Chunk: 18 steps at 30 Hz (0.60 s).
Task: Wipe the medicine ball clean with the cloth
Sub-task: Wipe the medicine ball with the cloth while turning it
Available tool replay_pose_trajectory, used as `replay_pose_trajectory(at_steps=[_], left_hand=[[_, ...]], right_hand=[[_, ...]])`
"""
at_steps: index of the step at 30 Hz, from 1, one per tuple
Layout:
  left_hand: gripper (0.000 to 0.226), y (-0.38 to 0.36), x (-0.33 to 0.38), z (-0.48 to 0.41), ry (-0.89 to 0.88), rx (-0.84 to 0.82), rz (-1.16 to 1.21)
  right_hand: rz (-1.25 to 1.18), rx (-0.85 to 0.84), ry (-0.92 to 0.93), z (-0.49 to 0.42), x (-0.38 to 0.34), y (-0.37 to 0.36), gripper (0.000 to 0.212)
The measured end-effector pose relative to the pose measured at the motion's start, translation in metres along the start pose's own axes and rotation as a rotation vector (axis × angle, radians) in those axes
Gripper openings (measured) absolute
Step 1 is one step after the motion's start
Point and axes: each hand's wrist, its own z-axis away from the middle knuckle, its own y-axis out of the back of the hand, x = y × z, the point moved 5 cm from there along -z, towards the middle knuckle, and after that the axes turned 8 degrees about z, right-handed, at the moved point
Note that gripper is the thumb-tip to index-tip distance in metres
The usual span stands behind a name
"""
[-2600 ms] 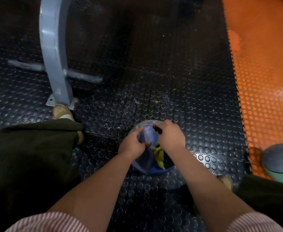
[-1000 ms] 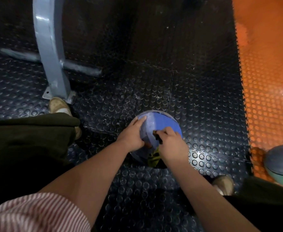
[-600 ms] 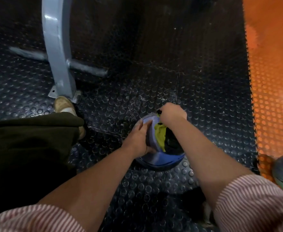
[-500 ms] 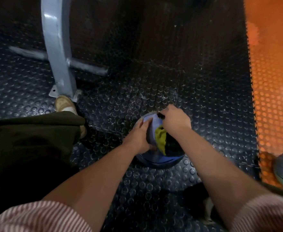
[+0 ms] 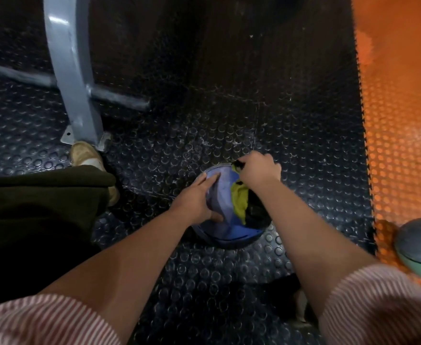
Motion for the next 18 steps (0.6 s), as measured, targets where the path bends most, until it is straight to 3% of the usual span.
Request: replay_pose_trajectory(at_steps=[3,8,11,18], left_hand=[[0.114,0.001,0.0,-0.002,0.021,0.023,0.025],[0.113,-0.003,0.001,-0.003,0.01,0.054,0.016],[0.109,-0.005,0.002,-0.004,-0.005,0.042,0.045],[0.108,-0.003,0.001,-0.006,-0.003,0.023,0.042]], right_hand=[[-0.021,-0.042,0.03,-0.009,-0.003,-0.002,0.044],[-0.119,0.348,0.093,0.058,0.001,-0.032,0.048],[-0.232,0.483,0.15,0.107,0.004,-0.059,0.046],[-0.162,0.413,0.113,0.1,-0.003,-0.039,0.041]])
